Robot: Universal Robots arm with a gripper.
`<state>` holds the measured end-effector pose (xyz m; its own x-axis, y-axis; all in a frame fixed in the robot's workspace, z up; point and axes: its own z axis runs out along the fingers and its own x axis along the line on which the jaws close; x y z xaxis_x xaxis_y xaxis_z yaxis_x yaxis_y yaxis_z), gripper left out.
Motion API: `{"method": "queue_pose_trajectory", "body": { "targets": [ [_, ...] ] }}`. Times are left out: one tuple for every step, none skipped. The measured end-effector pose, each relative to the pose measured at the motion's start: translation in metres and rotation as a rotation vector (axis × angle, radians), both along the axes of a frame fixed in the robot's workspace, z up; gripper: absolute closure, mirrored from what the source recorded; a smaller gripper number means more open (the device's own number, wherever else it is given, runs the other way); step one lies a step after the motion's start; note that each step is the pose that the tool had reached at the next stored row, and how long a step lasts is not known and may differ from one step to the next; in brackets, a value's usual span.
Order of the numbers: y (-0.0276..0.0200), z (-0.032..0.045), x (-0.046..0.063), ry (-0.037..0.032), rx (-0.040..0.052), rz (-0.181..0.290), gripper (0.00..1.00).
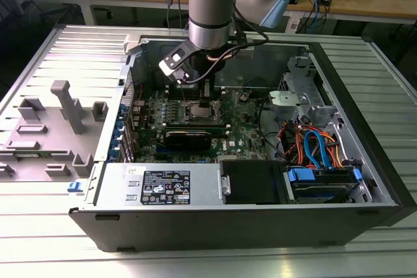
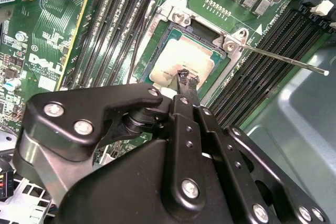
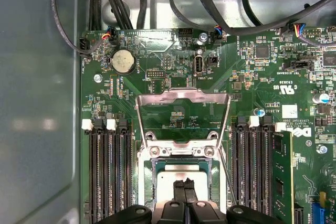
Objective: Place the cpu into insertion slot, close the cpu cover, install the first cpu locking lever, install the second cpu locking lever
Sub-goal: 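Close the cpu cover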
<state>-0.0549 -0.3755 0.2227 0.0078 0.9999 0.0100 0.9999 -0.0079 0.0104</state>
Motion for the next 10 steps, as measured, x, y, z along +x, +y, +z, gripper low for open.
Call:
{"method": "queue_pose_trajectory", "body": {
  "targets": [
    [0.0000,0.0000,0.0000,0.0000,0.0000,0.001,0.89],
    [0.0000,0.0000,0.0000,0.0000,0.0000,0.001,0.89],
    [0.0000,0.0000,0.0000,0.0000,-0.0001,0.001,0.89],
    [0.0000,0.0000,0.0000,0.0001,-0.0001,0.001,0.89],
    [0.0000,0.0000,0.0000,0.0000,0.0000,0.001,0.89],
    [0.0000,0.0000,0.0000,0.0000,0.0000,0.001,0.89],
    [0.0000,0.0000,0.0000,0.0000,0.0000,0.001,0.89],
    [0.0000,0.0000,0.0000,0.0000,0.0000,0.001,0.89],
    [0.0000,0.0001,0.0000,0.0000,0.0000,0.001,0.89],
    [0.0000,0.0004,0.0000,0.0001,-0.0001,0.001,0.89]
  ]
}}
